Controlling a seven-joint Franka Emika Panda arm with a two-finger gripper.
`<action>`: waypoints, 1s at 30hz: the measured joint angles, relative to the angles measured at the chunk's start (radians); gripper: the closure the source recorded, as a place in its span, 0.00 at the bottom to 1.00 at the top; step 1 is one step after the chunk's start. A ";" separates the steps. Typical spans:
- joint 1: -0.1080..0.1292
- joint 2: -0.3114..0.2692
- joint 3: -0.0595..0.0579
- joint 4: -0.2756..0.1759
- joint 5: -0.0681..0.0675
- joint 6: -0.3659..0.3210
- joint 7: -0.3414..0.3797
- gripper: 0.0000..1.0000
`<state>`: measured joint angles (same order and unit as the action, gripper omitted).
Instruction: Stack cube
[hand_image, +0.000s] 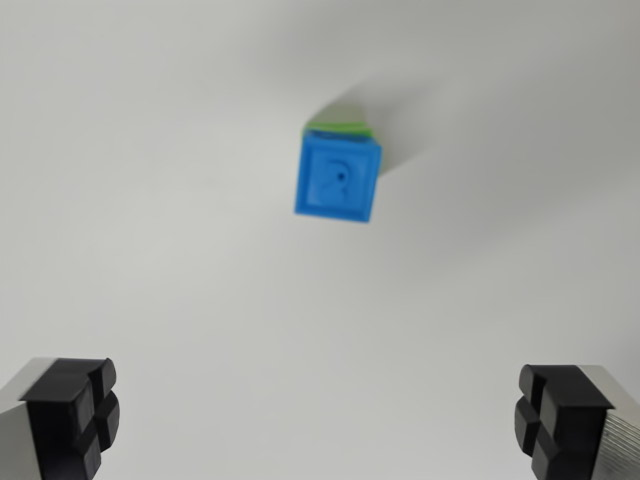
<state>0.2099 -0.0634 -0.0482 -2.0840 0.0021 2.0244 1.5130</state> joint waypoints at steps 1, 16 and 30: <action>0.000 -0.001 0.000 0.004 0.000 -0.005 0.000 0.00; 0.000 -0.008 0.000 0.024 0.000 -0.032 0.001 0.00; 0.000 -0.008 0.000 0.024 0.000 -0.032 0.000 0.00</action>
<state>0.2099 -0.0717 -0.0482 -2.0602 0.0019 1.9924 1.5135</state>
